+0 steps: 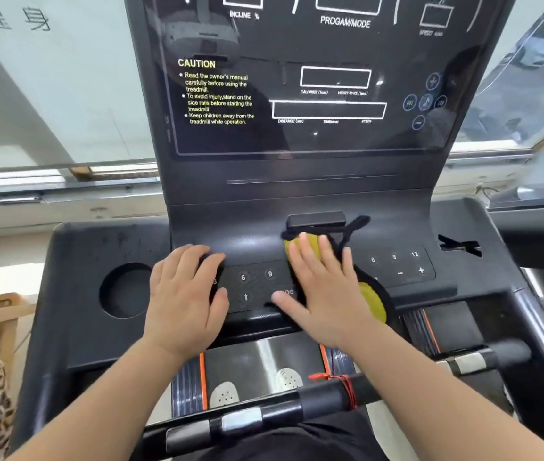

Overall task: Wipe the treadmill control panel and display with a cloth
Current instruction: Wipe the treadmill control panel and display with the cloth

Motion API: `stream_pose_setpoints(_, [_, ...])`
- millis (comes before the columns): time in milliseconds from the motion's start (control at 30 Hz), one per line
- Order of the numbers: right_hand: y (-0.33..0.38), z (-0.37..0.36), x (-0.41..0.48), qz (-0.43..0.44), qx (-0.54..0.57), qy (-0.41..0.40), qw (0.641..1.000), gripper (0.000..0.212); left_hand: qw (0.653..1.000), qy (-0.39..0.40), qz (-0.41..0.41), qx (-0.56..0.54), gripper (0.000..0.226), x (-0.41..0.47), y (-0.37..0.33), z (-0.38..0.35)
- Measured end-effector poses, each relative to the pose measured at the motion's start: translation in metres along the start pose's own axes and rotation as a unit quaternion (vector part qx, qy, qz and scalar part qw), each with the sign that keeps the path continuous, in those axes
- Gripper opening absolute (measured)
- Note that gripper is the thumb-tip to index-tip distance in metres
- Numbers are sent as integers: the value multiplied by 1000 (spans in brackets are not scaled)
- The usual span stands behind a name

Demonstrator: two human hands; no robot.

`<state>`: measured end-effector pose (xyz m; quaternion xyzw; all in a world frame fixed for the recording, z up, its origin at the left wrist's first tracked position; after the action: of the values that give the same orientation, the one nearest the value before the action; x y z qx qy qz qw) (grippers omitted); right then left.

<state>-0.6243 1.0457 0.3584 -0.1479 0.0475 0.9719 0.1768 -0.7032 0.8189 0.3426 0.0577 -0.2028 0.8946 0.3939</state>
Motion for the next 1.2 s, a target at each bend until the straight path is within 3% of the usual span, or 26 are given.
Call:
stream_pose_setpoints(167, [42, -3, -6, 226, -52, 28, 972, 95, 1000, -29, 4, -1, 51, 4, -3, 3])
stream_pose_setpoints(267, [43, -10, -15, 282, -89, 37, 955, 86, 999, -37, 6, -3, 51, 15, -13, 5])
stream_pose_setpoints(367, [3, -10, -11, 215, -34, 11, 976, 83, 1000, -15, -2, -1, 52, 33, -30, 1])
stream_pose_setpoints(500, [-82, -3, 2, 26, 5, -20, 999, 89, 1000, 11, -13, -4, 50, 50, -55, -15])
stream_pose_setpoints(633, [-154, 0, 23, -142, 60, -65, 986, 94, 1000, 19, -14, 0, 50, 57, -72, -28])
stream_pose_setpoints(700, [-154, 1, 30, -179, 57, -79, 979, 98, 1000, 24, -10, 2, 50, 60, -80, -32])
stream_pose_setpoints(767, [-135, -2, 27, -126, 37, -79, 988, 96, 1000, 25, -6, 4, 50, 64, -88, -36])
stream_pose_setpoints(833, [-114, -7, 14, 1, 0, -60, 998, 92, 1000, 23, -4, 6, 50, 68, -95, -39])
stream_pose_setpoints(900, [-112, -14, 1, 129, -44, -48, 989, 87, 1000, 23, -1, 7, 50, 72, -102, -43])
stream_pose_setpoints(967, [-131, -16, -3, 204, -54, -48, 976, 81, 1000, 23, 7, 4, 51, 78, -108, -47])
stream_pose_setpoints(1033, [-160, -13, 4, 204, -38, -50, 977, 79, 1000, 18, 13, 1, 51, 84, -117, -50])
stream_pose_setpoints(1200, [-206, 8, 48, 36, -1, -67, 997, 83, 1000, 8, 16, -1, 50, 97, -141, -55])
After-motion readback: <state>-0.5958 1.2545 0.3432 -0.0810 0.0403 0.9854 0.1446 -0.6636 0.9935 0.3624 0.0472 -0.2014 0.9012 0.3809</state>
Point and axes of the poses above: each hand's wrist, its own x-axis towards the middle knuckle, its own z-axis out of the back of the hand, y = z × x, the point moved 1 cm from there along x, towards the middle knuckle, and after that the axes turned 14 degrees about -z, right-handed, at the moved point
